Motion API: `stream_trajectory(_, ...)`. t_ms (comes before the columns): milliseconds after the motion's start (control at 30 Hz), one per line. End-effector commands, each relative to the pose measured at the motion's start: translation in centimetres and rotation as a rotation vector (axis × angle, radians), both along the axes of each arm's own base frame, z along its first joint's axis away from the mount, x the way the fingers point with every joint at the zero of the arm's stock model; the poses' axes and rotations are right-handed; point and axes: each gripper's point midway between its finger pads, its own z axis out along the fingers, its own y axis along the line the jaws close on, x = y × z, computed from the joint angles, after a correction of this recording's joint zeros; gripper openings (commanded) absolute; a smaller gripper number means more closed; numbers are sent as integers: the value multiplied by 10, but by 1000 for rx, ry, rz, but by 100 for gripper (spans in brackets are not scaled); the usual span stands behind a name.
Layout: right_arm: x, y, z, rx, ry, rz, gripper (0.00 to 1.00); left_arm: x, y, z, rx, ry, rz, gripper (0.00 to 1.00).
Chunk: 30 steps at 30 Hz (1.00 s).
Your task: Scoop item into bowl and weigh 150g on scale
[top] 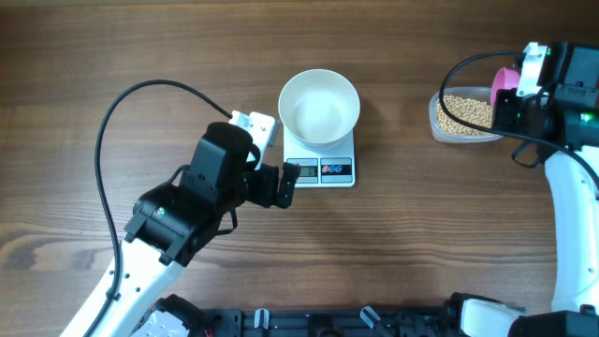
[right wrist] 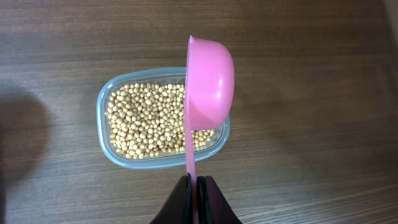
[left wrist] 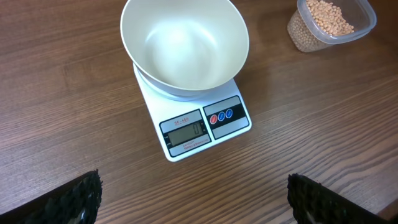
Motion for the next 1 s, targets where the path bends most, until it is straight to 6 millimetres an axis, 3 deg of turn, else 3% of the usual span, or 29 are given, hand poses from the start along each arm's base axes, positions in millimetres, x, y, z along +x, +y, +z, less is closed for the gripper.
stream_trajectory(0,7,3,-12,25,19,27,4,1,-2,2,-15,5,2,100)
stream_trajectory(167,12,3,-43,42,106,26,4,1,-2,2,-15,4,2,100)
stream_trajectory(567,12,3,-79,50,224,51,4,1,-2,2,-15,4,2,100)
stream_trajectory(967,7,21,-88,136,260,117,4,1,-2,2,-15,4,2,100)
